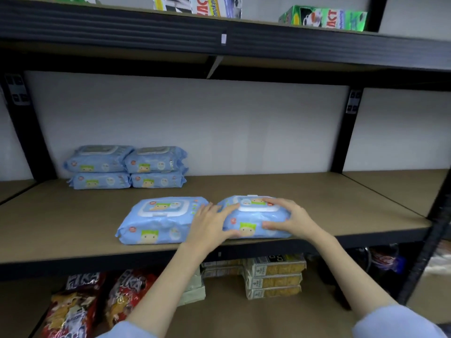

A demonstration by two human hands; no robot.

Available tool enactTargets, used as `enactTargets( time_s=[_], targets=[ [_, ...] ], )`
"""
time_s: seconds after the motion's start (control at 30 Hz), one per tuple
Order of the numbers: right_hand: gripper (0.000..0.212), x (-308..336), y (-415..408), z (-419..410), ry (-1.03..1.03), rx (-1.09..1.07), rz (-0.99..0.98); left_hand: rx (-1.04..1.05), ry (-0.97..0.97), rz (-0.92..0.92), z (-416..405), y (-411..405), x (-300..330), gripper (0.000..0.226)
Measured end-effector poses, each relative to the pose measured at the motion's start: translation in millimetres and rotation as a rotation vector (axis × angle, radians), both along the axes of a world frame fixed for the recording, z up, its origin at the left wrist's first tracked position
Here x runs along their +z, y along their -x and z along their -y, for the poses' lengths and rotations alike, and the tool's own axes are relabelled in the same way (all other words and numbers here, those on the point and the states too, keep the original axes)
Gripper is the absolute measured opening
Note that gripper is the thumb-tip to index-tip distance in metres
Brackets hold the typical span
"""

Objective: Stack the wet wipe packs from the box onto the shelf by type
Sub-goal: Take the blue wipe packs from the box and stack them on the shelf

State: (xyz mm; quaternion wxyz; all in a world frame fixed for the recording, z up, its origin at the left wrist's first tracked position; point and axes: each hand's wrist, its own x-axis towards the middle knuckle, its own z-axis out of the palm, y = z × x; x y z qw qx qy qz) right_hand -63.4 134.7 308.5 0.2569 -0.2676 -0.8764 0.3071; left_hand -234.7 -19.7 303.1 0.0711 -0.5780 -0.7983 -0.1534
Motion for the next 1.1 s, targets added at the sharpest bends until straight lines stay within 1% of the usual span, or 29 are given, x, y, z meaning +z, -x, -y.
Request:
enactTargets(
  time_s=[0.1,0.17,0.2,0.23,0.27,0.33,0.4,0.47,0.53,0.6,0.67,0.73,0.77,0.83,0.87,0.93,1.0,1.03,1.1],
  targets=[
    [0.061,2.9,-12.3,-3.7,-0.009,-0.003,-0.011,-0.03,-0.063,-0.005,3.1,-5.0,-9.2,0.061],
    [0.068,8.0,-14.6,-7.2,-0.035,-0.063,0.115,-0.031,-0.174,0.0,17.1,0.9,-13.0,0.052],
    [0.072,10.9,-11.9,-5.3,-0.064,-0.107,0.186,-0.015,-0.251,0.008,27.6,8.7,-14.1,0.052],
    [0.076,12.8,-5.5,-0.7,-0.11,-0.138,0.209,0.006,-0.34,0.024,39.9,18.9,-14.7,0.057],
    [0.077,14.9,4.0,8.0,-0.169,-0.154,0.185,0.03,-0.416,0.041,53.6,31.9,-15.1,0.061],
    [0.078,15.5,28.8,34.7,-0.286,-0.096,0.086,0.103,-0.488,0.074,82.2,64.0,-16.5,0.057],
    [0.077,7.5,59.3,60.5,-0.383,0.045,0.056,0.159,-0.431,0.143,108.4,93.5,-18.2,0.052],
    [0.075,-2.5,90.9,85.6,-0.461,0.172,0.079,0.113,-0.359,0.279,125.5,113.5,-19.1,0.06],
    [0.076,-9.0,118.3,101.9,-0.527,0.233,0.1,0.048,-0.352,0.38,131.7,123.4,-19.9,0.062],
    [0.075,-11.2,135.1,105.9,-0.54,0.256,0.107,0.027,-0.41,0.397,130.6,127.2,-20.9,0.059],
    [0.066,-12.3,141.9,101.1,-0.489,0.289,0.016,0.039,-0.491,0.357,127.7,128.2,-20.0,0.051],
    [0.057,-16.2,141.9,93.4,-0.513,0.295,-0.066,0.046,-0.502,0.29,126.9,127.1,-18.8,0.042],
    [0.056,-19.2,141.4,91.3,-0.51,0.307,-0.068,0.039,-0.496,0.272,128.0,126.6,-19.6,0.04],
    [0.058,-18.4,138.7,90.0,-0.501,0.307,-0.045,0.028,-0.494,0.251,134.8,127.0,-23.0,0.038],
    [0.06,-18.9,137.0,87.1,-0.54,0.282,-0.043,0.034,-0.511,0.231,140.0,128.7,-24.9,0.036],
    [0.062,-15.4,128.0,79.3,-0.702,0.19,-0.029,0.077,-0.553,0.202,152.1,133.0,-26.9,0.038],
    [0.052,-9.7,118.5,70.2,-0.804,0.078,-0.015,0.125,-0.562,0.216,161.5,137.2,-26.7,0.04],
    [0.045,-5.5,112.1,71.1,-0.795,0.052,0.033,0.139,-0.55,0.232,163.4,139.0,-26.2,0.037],
    [0.034,3.2,107.9,77.6,-0.701,0.003,0.146,0.158,-0.51,0.258,162.6,139.5,-24.5,0.026]
  ],
)
